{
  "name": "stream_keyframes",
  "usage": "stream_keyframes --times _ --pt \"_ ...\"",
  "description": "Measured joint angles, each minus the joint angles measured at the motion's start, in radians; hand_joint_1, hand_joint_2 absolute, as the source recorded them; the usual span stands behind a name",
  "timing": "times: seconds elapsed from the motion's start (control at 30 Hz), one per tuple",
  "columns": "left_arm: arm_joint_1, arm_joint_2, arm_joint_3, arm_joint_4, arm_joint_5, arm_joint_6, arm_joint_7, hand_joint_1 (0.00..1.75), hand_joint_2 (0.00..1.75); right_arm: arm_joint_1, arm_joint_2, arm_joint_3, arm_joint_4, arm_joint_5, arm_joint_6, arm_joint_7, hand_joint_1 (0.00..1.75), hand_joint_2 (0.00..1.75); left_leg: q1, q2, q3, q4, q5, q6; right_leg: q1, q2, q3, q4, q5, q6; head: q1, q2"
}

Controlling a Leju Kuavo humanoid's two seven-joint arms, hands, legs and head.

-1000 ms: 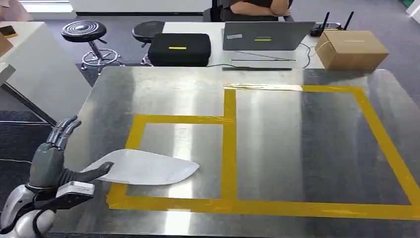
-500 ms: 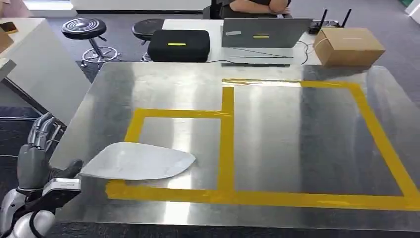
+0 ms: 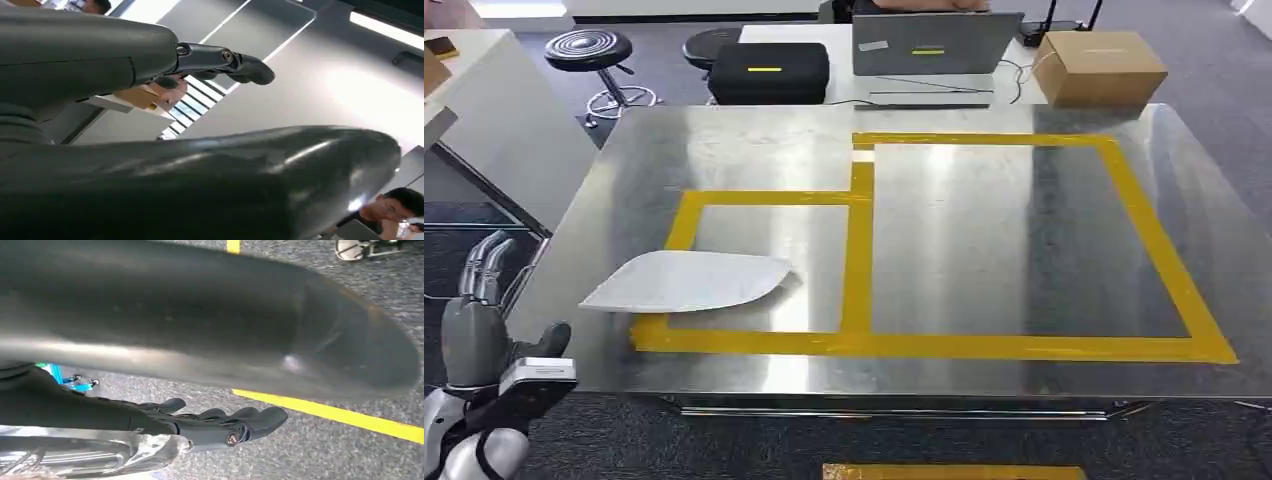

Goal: Take the parts from the cabinet and place them on the table.

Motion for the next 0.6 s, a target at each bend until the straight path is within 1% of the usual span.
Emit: stream_keyframes --times 0.03,0.07,0.1,0.13,0.17,0.2,0.23,0.27,0.3,0.33,0.37,0.4,0.43,0.47,0.5,0.53,0.57,0.6 --pt "-0.008 -0.002 0.000 0.000 0.000 0.000 0.000 0.00 0.00 0.003 0.001 0.000 0.000 0.000 0.000 0.000 0.00 0.00 -0.004 -0.001 0.012 -0.036 -0.016 0.008 -0.001 -0.007 -0.002 0.001 0.008 0.008 -0.001 0.000" --pt "-0.009 -0.004 0.001 0.000 0.000 0.002 0.000 0.00 0.00 0.005 0.000 0.000 0.000 -0.002 0.001 0.001 0.00 0.00 -0.006 -0.009 0.003 -0.032 -0.010 0.013 -0.003 -0.015 -0.002 -0.002 0.018 0.012 0.001 0.000" --pt "-0.007 -0.005 0.003 0.001 0.000 0.003 0.000 0.00 0.00 0.006 0.000 0.000 0.000 -0.003 0.003 0.003 0.00 0.00 -0.010 -0.020 -0.004 -0.029 -0.004 0.021 -0.007 -0.025 -0.001 -0.007 0.026 0.018 -0.002 0.000" --pt "-0.007 -0.007 0.005 0.003 0.000 0.004 0.000 0.00 0.00 0.007 0.000 0.000 0.000 -0.004 0.005 0.006 0.00 0.00 -0.009 -0.025 -0.012 -0.032 0.007 0.031 -0.008 -0.032 -0.002 -0.008 0.032 0.024 0.000 0.000" --pt "-0.010 -0.011 0.006 0.006 0.000 0.004 0.000 0.00 0.00 0.006 0.000 0.000 0.000 -0.006 0.007 0.008 0.00 0.00 -0.005 -0.029 -0.020 -0.035 0.019 0.037 -0.011 -0.023 -0.009 0.002 0.008 0.030 0.000 0.000" --pt "-0.012 -0.016 0.007 0.008 0.001 0.004 0.000 0.00 0.00 0.007 0.000 0.000 0.000 -0.008 0.008 0.010 0.00 0.00 -0.005 -0.036 -0.031 -0.035 0.030 0.045 -0.010 -0.013 -0.023 0.038 -0.047 0.033 0.004 0.000" --pt "-0.014 -0.019 0.009 0.012 0.002 0.004 0.000 0.00 0.00 0.007 0.000 0.000 0.000 -0.010 0.009 0.010 0.00 0.00 -0.005 -0.044 -0.045 -0.035 0.043 0.048 -0.010 -0.006 -0.043 0.108 -0.112 0.036 0.007 0.000" --pt "-0.014 -0.023 0.010 0.015 0.003 0.004 0.000 0.00 0.00 0.006 0.001 0.000 0.000 -0.011 0.012 0.010 0.00 0.00 -0.007 -0.052 -0.061 -0.034 0.056 0.050 -0.010 -0.002 -0.064 0.193 -0.166 0.037 0.008 0.000" --pt "-0.014 -0.025 0.010 0.017 0.003 0.004 0.000 0.00 0.00 0.006 0.001 0.000 0.000 -0.011 0.012 0.010 0.00 0.00 -0.009 -0.060 -0.079 -0.033 0.069 0.052 -0.010 0.000 -0.078 0.266 -0.199 0.036 0.008 0.000" --pt "-0.014 -0.028 0.010 0.021 0.004 0.004 0.000 0.00 0.00 0.006 0.001 0.000 0.000 -0.011 0.012 0.010 0.00 0.00 -0.010 -0.068 -0.095 -0.033 0.082 0.051 -0.009 0.001 -0.076 0.303 -0.200 0.034 0.008 0.000" --pt "-0.014 -0.030 0.010 0.024 0.004 0.004 0.000 0.00 0.00 0.005 0.001 0.000 0.000 -0.011 0.013 0.010 0.00 0.00 -0.011 -0.077 -0.111 -0.033 0.095 0.050 -0.007 0.001 -0.056 0.301 -0.175 0.031 0.008 0.000" --pt "-0.014 -0.032 0.011 0.028 0.005 0.004 0.000 0.00 0.00 0.004 0.001 0.000 0.000 -0.011 0.013 0.010 0.00 0.00 -0.012 -0.089 -0.129 -0.032 0.110 0.047 -0.005 0.005 -0.011 0.255 -0.128 0.024 0.008 0.000" --pt "-0.015 -0.033 0.012 0.030 0.005 0.004 0.000 0.00 0.00 0.004 0.001 0.000 0.000 -0.011 0.013 0.010 0.00 0.00 -0.013 -0.098 -0.143 -0.032 0.122 0.045 -0.003 0.014 0.043 0.188 -0.096 0.017 0.008 0.000" --pt "-0.016 -0.034 0.013 0.033 0.005 0.004 0.000 0.00 0.00 0.002 0.001 0.000 0.000 -0.011 0.013 0.009 0.00 0.00 -0.013 -0.111 -0.156 -0.032 0.136 0.041 -0.001 0.047 0.117 0.092 -0.089 0.006 0.008 0.000" --pt "-0.018 -0.039 0.013 0.034 0.005 0.004 0.000 0.00 0.00 -0.001 0.000 0.000 0.000 -0.010 0.013 0.009 0.00 0.00 -0.014 -0.116 -0.166 -0.030 0.148 0.036 -0.004 0.104 0.180 -0.008 -0.142 -0.010 0.007 0.000" --pt "-0.024 -0.040 0.014 0.035 0.005 0.004 0.000 0.00 0.00 0.000 0.000 0.000 0.000 -0.010 0.013 0.009 0.00 0.00 -0.013 -0.125 -0.168 -0.030 0.158 0.033 -0.006 0.103 0.200 -0.046 -0.147 0.009 0.004 0.000" --pt "-0.025 -0.040 0.014 0.036 0.005 0.004 0.000 0.00 0.00 0.001 0.000 0.000 0.000 -0.010 0.013 0.009 0.00 0.00 -0.010 -0.134 -0.165 -0.037 0.170 0.024 0.000 0.097 0.188 -0.042 -0.140 0.007 0.008 0.000" --pt "-0.025 -0.042 0.014 0.037 0.007 0.004 -0.001 0.00 0.00 -0.001 0.000 0.000 0.000 -0.010 0.013 0.008 0.00 0.00 -0.007 -0.144 -0.168 -0.043 0.184 0.016 0.004 0.087 0.182 -0.038 -0.137 0.002 0.007 0.000"
